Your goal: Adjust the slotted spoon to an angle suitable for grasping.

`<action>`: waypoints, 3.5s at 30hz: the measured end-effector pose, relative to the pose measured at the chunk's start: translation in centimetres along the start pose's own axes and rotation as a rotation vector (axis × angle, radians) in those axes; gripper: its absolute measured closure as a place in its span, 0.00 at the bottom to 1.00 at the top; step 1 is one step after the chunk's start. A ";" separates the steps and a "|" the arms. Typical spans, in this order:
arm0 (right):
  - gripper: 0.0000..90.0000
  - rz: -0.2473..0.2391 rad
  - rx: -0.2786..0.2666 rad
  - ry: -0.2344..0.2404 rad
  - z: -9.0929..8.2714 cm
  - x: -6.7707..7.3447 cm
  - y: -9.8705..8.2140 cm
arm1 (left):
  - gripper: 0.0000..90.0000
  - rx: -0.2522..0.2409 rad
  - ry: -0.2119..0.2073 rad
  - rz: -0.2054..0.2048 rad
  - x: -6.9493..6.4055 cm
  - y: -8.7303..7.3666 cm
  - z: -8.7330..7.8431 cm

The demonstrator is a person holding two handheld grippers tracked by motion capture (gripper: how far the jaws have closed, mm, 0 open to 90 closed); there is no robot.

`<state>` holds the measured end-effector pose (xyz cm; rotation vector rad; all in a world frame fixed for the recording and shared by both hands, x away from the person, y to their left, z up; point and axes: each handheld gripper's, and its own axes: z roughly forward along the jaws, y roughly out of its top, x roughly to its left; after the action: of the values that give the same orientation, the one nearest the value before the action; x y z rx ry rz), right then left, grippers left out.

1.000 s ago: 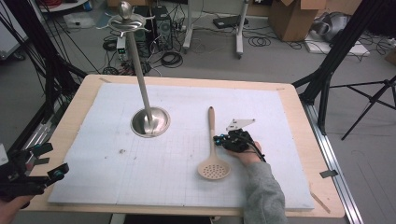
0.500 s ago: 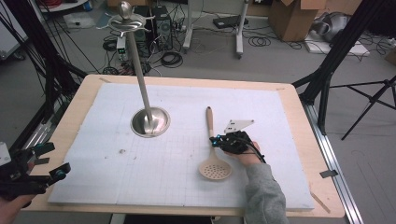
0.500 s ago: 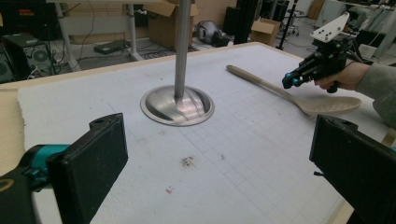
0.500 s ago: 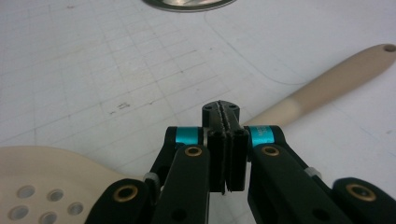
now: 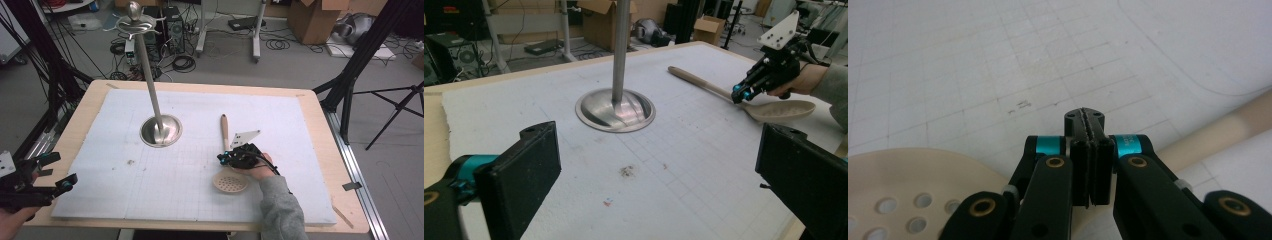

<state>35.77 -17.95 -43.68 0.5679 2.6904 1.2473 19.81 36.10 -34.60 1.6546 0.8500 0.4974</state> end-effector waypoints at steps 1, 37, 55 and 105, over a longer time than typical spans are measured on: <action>1.00 -0.007 0.014 0.007 0.1 0.1 0.0 | 0.05 0.001 0.000 0.003 0.0 0.1 0.1; 1.00 0.025 0.065 0.020 -5.9 1.0 -5.7 | 0.05 0.009 -0.125 0.033 -0.6 1.8 6.2; 1.00 0.055 0.065 -0.009 -10.0 1.9 -9.3 | 0.05 0.027 -0.197 0.053 -1.5 2.6 9.8; 1.00 0.104 -0.023 -0.096 -8.5 -2.5 -8.1 | 0.05 0.054 -0.119 0.026 -0.7 0.9 6.8</action>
<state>33.57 -29.71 -44.40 0.7531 2.5949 1.2398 24.49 31.07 -35.43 1.7285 0.7601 0.3926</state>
